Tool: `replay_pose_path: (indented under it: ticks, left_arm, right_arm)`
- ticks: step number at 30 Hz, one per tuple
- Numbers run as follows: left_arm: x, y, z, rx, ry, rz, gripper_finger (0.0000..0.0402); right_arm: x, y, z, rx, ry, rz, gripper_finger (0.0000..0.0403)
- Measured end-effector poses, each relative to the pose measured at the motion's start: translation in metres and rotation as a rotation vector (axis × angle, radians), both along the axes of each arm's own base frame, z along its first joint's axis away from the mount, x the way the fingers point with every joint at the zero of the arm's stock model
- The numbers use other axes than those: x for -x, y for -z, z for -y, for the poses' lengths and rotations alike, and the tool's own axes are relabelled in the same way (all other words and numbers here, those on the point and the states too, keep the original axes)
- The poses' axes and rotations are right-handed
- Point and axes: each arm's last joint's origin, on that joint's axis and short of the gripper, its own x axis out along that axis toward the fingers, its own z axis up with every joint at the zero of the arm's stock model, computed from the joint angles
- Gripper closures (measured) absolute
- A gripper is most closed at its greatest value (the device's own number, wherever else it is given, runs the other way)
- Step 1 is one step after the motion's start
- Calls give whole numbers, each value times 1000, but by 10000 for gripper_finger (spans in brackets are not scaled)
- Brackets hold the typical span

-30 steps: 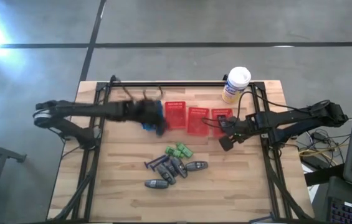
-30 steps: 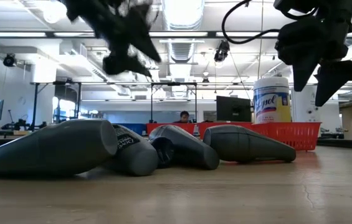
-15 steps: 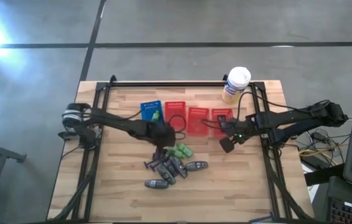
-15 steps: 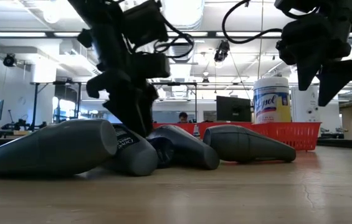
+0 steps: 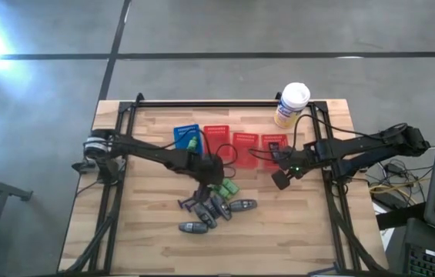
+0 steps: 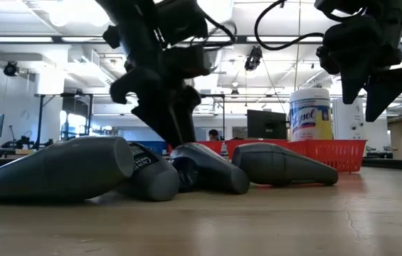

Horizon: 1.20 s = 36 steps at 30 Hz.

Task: Pick & Place Travel size toiletries
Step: Put the green shampoo into the blue bin

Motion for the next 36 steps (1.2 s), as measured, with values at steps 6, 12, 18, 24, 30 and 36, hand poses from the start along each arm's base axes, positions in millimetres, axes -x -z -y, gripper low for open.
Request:
replay_pose_path:
  ticks: [6,12,18,24,30,36]
  left_arm:
    - [-4,21,-2,-43,67,-51,172]
    - [-12,33,-1,-30,106,-30,173]
    - [-8,31,0,39,63,-71,223]
    - [4,7,0,111,-83,-83,246]
    - [32,-63,-9,215,-666,146,246]
    - [81,-89,-38,340,-1520,460,246]
  right_arm:
    - [0,0,0,0,1,-3,39]
    - [0,0,-1,-9,-13,-1,39]
    - [-7,-3,-9,-21,-75,85,39]
    - [-21,-11,-29,-21,-339,285,39]
    - [-23,-4,-40,58,-504,262,39]
    - [-34,6,-50,44,-611,271,39]
